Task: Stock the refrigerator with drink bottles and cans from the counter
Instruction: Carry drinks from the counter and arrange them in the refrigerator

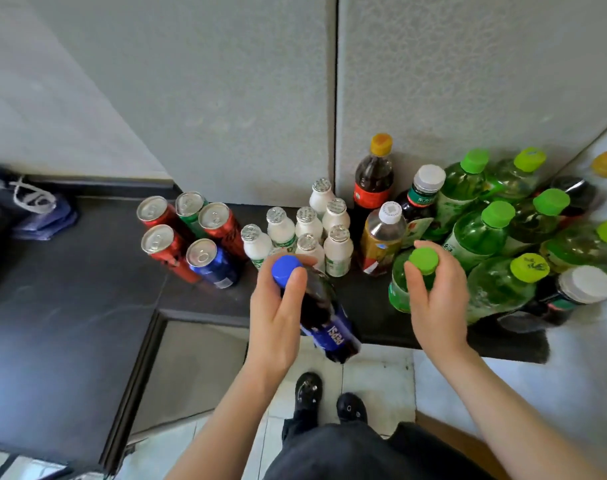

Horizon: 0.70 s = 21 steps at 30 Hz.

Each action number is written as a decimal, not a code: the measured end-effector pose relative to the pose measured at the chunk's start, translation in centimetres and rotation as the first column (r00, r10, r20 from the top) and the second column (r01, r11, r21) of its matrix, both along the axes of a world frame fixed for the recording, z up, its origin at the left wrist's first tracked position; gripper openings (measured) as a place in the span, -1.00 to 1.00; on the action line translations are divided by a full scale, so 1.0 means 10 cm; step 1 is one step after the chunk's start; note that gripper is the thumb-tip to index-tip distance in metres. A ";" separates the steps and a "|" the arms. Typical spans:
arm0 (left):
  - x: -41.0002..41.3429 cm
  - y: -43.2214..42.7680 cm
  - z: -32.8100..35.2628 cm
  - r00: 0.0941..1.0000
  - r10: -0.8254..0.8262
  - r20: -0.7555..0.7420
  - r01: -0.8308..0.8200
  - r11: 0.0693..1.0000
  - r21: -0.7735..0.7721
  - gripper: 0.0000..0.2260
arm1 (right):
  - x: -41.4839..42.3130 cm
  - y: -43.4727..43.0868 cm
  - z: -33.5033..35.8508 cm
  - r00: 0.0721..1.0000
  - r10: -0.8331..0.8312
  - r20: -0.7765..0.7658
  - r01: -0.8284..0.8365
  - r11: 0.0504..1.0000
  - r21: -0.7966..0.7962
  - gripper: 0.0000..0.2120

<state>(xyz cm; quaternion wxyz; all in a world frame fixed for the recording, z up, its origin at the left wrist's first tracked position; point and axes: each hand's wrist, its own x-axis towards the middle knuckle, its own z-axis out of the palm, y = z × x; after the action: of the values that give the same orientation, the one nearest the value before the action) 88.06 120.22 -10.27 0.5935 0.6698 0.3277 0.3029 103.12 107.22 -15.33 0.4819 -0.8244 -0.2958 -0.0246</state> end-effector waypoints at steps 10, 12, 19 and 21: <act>-1.03 -0.38 -0.36 0.885 0.445 -0.137 -0.458 0.885 -0.085 -0.77 | -0.57 0.00 -0.13 0.919 0.394 -0.036 -0.391 0.918 0.065 -0.64; -1.23 -0.48 -0.42 0.833 0.525 -0.174 -0.546 0.829 -0.116 -0.79 | -0.71 0.06 -0.14 0.885 0.456 -0.091 -0.451 0.890 0.073 -0.65; -1.92 -0.78 -0.49 0.686 0.699 -0.203 -0.727 0.669 -0.153 -0.69 | -1.27 0.35 -0.19 0.724 0.675 -0.143 -0.682 0.732 0.001 -0.66; -2.18 -0.86 -0.48 0.634 0.754 -0.173 -0.773 0.613 -0.162 -0.67 | -1.51 0.45 -0.18 0.665 0.727 -0.173 -0.740 0.672 -0.019 -0.67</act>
<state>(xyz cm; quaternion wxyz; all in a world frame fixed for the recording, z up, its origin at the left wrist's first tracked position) 66.22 111.66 -15.12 0.4634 0.4089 0.6387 0.4584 88.03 111.75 -17.15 0.4352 -0.6552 -0.5662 0.2465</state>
